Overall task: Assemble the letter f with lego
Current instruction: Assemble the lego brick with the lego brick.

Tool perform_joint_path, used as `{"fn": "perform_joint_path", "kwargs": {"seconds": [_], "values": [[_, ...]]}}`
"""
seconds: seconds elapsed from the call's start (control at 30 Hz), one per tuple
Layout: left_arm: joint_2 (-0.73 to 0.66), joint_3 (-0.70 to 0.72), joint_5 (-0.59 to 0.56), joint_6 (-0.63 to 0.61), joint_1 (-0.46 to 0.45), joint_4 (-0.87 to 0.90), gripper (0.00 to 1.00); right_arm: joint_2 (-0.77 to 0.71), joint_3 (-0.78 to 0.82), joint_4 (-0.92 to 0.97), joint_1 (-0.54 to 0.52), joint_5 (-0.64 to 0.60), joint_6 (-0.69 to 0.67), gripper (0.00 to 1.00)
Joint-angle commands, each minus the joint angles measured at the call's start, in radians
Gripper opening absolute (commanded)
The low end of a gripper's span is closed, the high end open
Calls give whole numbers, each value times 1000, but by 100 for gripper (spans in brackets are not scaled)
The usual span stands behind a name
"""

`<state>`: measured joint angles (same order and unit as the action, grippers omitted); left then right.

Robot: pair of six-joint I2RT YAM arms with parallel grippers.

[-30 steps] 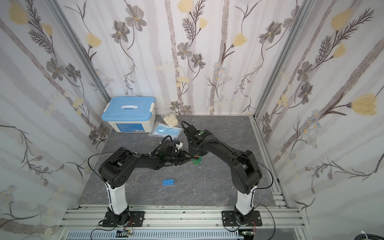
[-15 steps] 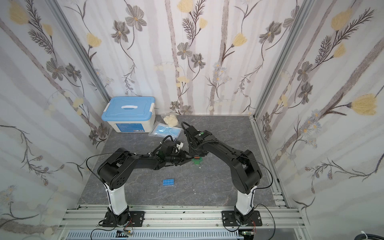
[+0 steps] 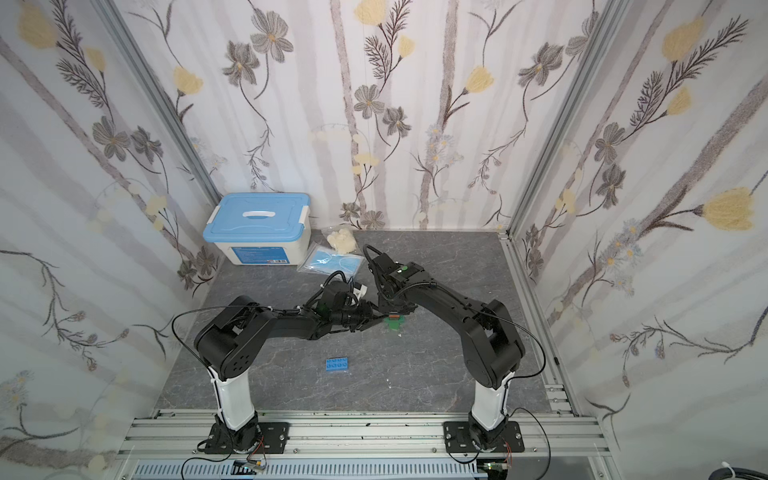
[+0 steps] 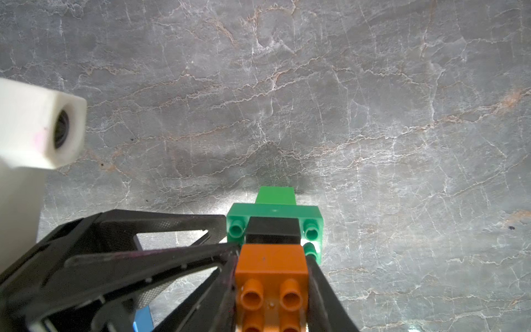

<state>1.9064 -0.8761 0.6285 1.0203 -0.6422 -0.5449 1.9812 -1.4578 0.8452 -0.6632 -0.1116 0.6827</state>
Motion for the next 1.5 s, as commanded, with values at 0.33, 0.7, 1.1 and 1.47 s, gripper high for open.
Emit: {"fn": "perform_joint_path", "kwargs": {"seconds": [0.33, 0.7, 1.1, 1.47], "values": [[6, -10, -4, 3, -1, 3, 41, 16, -3, -19, -1, -7, -15, 37], [11, -15, -4, 0, -1, 7, 41, 24, -4, -9, 3, -5, -30, 37], [14, -21, -7, -6, -2, 23, 41, 23, 47, -70, 1, -13, -35, 34], [11, -23, -10, -8, -1, 34, 41, 29, 77, -99, 2, -13, -43, 34]]}}
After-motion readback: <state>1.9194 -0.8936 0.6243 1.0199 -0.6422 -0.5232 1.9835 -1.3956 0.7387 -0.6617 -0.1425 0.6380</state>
